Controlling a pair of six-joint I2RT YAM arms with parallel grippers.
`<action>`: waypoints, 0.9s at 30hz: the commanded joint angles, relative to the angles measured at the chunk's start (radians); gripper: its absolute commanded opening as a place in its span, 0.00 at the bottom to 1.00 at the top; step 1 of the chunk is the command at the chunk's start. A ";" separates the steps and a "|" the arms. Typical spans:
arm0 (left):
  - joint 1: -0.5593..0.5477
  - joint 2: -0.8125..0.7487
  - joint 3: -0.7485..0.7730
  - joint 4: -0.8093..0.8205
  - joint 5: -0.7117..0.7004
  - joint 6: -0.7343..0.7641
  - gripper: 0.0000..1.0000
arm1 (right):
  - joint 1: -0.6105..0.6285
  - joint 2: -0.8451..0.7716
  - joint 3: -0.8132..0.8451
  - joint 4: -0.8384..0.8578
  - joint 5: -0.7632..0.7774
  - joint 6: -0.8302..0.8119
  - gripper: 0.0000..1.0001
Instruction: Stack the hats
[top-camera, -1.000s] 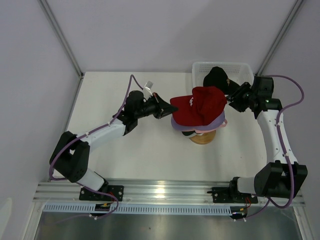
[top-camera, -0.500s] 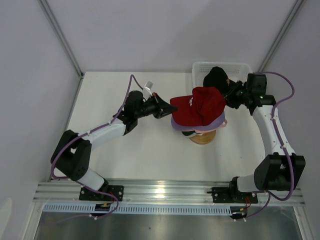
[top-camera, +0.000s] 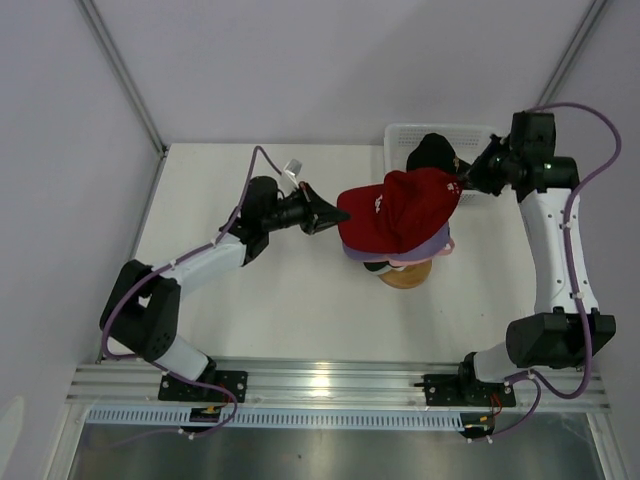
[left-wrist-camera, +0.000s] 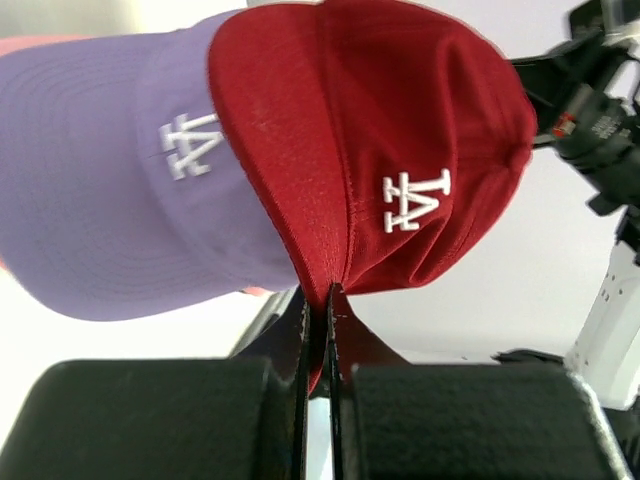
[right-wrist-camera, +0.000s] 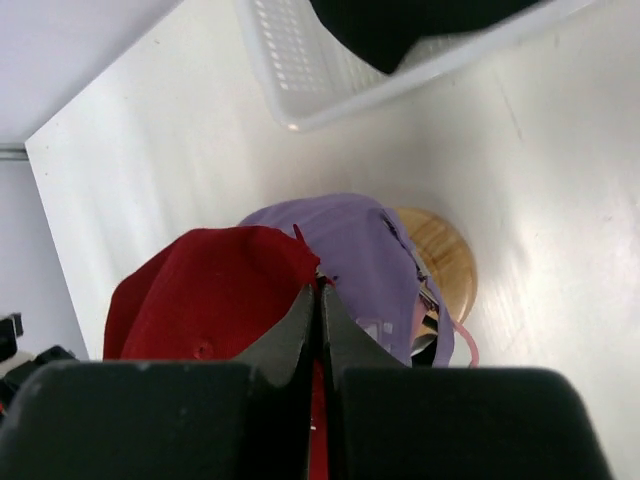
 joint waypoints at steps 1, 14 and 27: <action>0.051 -0.029 0.096 -0.104 0.009 0.038 0.01 | -0.013 0.018 0.211 -0.185 0.104 -0.151 0.00; 0.051 0.042 0.168 -0.331 0.033 -0.056 0.01 | -0.007 -0.010 -0.013 -0.281 0.237 -0.220 0.00; 0.078 0.123 0.142 -0.122 -0.013 -0.059 0.01 | -0.010 0.065 -0.022 0.032 0.113 -0.139 0.02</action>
